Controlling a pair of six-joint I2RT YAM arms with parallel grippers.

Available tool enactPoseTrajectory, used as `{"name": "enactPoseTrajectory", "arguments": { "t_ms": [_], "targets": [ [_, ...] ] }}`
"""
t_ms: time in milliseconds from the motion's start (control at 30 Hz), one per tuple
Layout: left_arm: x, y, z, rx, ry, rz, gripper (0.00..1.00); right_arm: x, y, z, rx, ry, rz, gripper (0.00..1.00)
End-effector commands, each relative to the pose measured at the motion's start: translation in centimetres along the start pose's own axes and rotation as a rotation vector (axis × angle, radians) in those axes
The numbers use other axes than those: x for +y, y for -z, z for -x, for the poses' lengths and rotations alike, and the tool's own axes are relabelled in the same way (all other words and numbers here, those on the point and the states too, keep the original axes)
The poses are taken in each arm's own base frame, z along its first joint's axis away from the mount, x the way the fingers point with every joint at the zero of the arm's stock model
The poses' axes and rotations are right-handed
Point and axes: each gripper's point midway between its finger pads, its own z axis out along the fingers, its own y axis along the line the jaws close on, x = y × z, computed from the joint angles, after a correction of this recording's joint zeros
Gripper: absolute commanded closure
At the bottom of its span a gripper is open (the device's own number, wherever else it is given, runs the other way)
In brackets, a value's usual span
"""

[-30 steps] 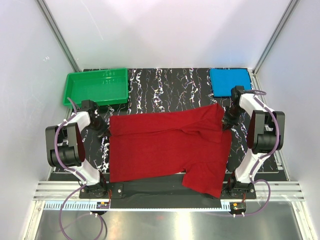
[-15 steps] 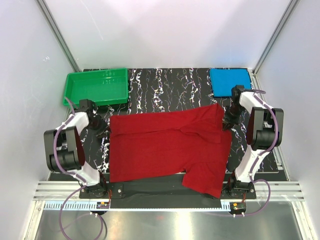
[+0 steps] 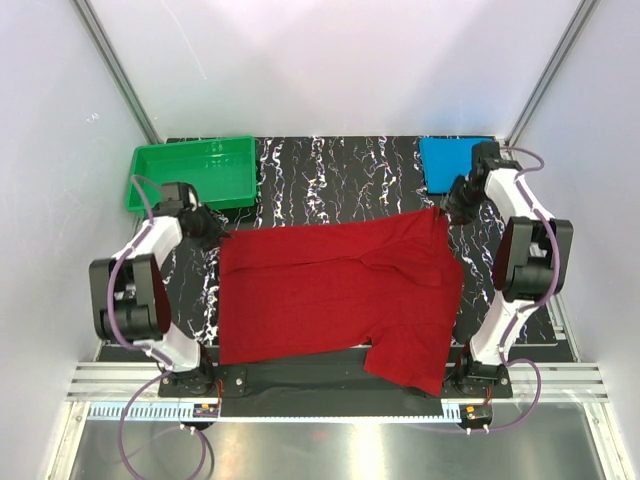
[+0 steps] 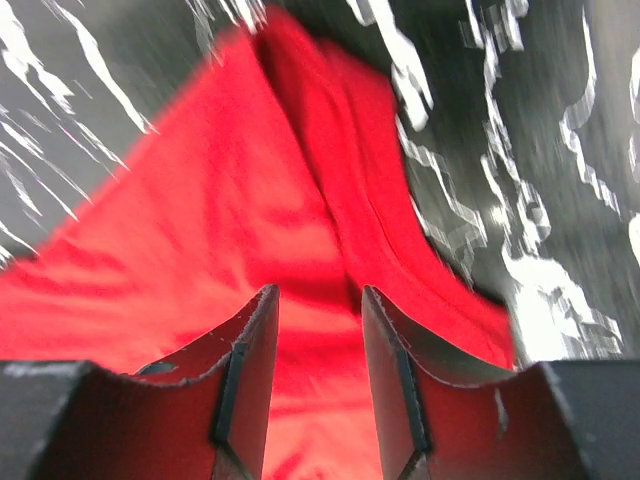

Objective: Fold and stack the t-shirts
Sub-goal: Fold the tshirt

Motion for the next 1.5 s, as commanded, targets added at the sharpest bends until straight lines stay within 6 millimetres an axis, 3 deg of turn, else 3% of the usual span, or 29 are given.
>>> {"name": "enactPoseTrajectory", "arguments": {
  "t_ms": [0,133,267,667,800,900,1100,1233,1367,1467],
  "targets": [
    [-2.3,-1.2,1.2,-0.019,-0.024,-0.092,0.60,1.9,-1.3,3.8,-0.086,-0.036,0.065,0.53],
    [-2.1,-2.6,1.3,-0.004,-0.020,-0.090,0.60,2.4,-3.9,5.5,-0.084,-0.037,0.072,0.53],
    [-1.5,-3.8,1.1,0.020,-0.002,-0.065,0.61,3.1,-5.1,6.7,-0.097,-0.040,0.097,0.54],
    [1.7,-5.7,0.2,0.062,0.063,0.086,0.57,2.5,-7.5,6.9,-0.073,-0.047,0.070,0.64],
    [2.4,-6.6,-0.6,0.099,0.083,0.117,0.58,1.8,-8.8,7.2,-0.060,-0.050,0.026,0.89],
    [2.7,-6.8,-0.5,0.100,0.091,0.133,0.58,0.3,-8.6,8.2,-0.094,-0.065,-0.066,1.00],
    [3.7,-6.9,0.3,0.076,0.091,0.171,0.58,-1.0,-7.5,10.4,-0.177,-0.058,-0.160,1.00],
    [4.0,-6.9,0.8,0.066,0.093,0.175,0.58,-1.1,-8.1,10.9,-0.174,-0.040,-0.167,1.00],
    [3.6,-6.9,1.5,0.057,0.070,0.164,0.57,0.2,-7.6,12.0,-0.183,-0.021,-0.120,1.00],
    [2.7,-6.3,1.6,0.052,0.054,0.127,0.53,1.1,-6.5,11.3,-0.166,-0.028,-0.080,1.00]
  ]
}}
